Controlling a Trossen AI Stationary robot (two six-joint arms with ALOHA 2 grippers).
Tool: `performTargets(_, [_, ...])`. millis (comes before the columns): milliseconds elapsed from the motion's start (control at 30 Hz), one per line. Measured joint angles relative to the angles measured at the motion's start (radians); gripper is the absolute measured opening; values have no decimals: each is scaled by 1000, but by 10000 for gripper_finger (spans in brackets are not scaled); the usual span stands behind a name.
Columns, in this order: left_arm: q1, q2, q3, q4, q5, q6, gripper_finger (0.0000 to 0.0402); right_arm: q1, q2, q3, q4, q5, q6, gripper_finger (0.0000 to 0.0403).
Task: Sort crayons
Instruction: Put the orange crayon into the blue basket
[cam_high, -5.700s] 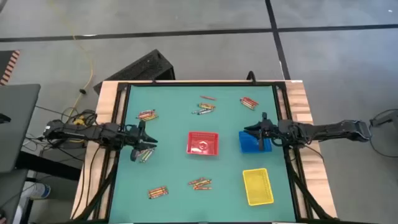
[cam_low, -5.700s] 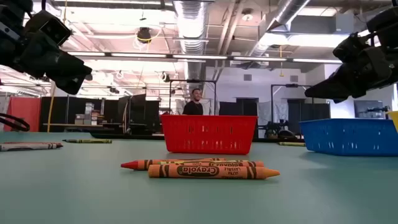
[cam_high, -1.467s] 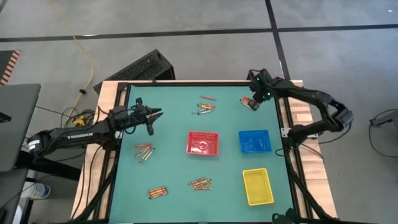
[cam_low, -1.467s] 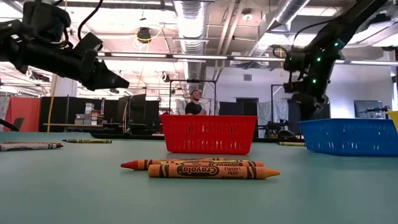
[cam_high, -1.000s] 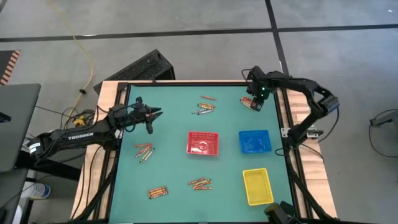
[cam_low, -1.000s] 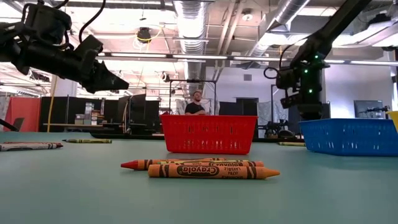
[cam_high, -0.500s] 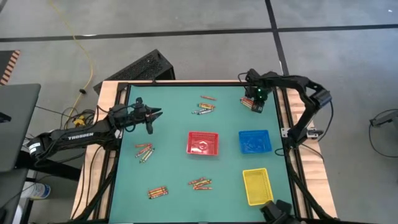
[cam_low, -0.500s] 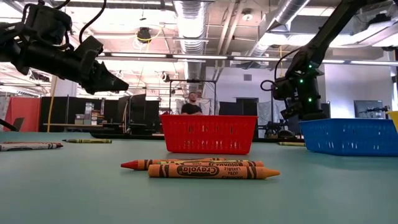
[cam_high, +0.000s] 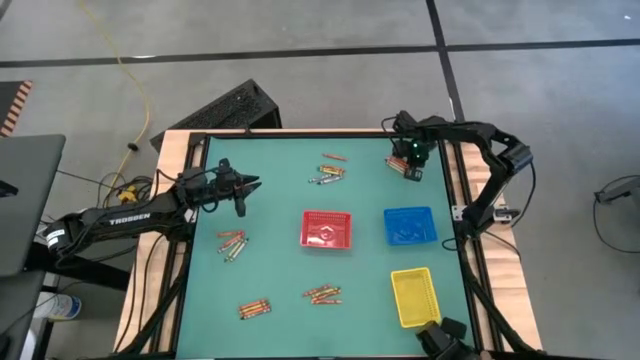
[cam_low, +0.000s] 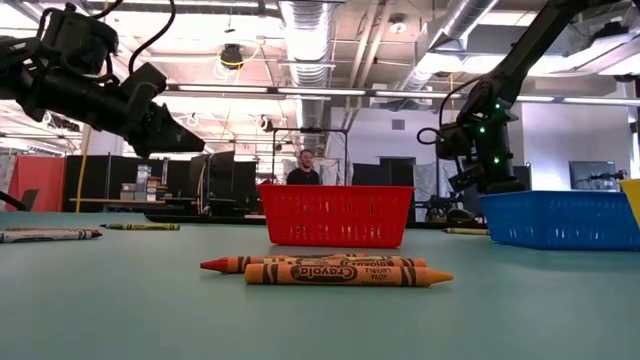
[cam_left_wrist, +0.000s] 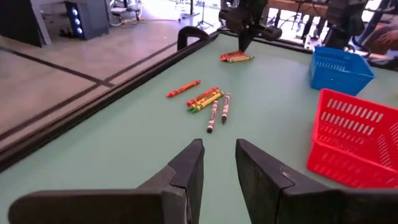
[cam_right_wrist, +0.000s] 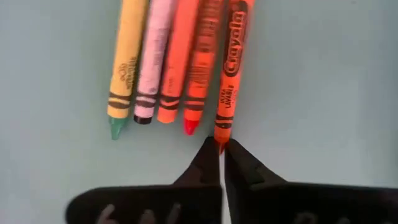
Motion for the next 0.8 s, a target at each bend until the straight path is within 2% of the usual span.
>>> performTargets(267, [-1, 0, 0, -29, 66, -71, 83, 0, 6, 95, -87, -8, 81, 2])
performTargets(433, [-1, 0, 0, -37, 68, -103, 83, 26, -17, 135, -149, -8, 93, 1])
performTargets(600, [-1, 0, 0, -41, 67, -105, 83, 95, -108, 140, -188, -8, 123, 0])
performTargets(800, [-1, 0, 0, -44, 64, -102, 83, 247, -255, 141, -225, -9, 202, 0])
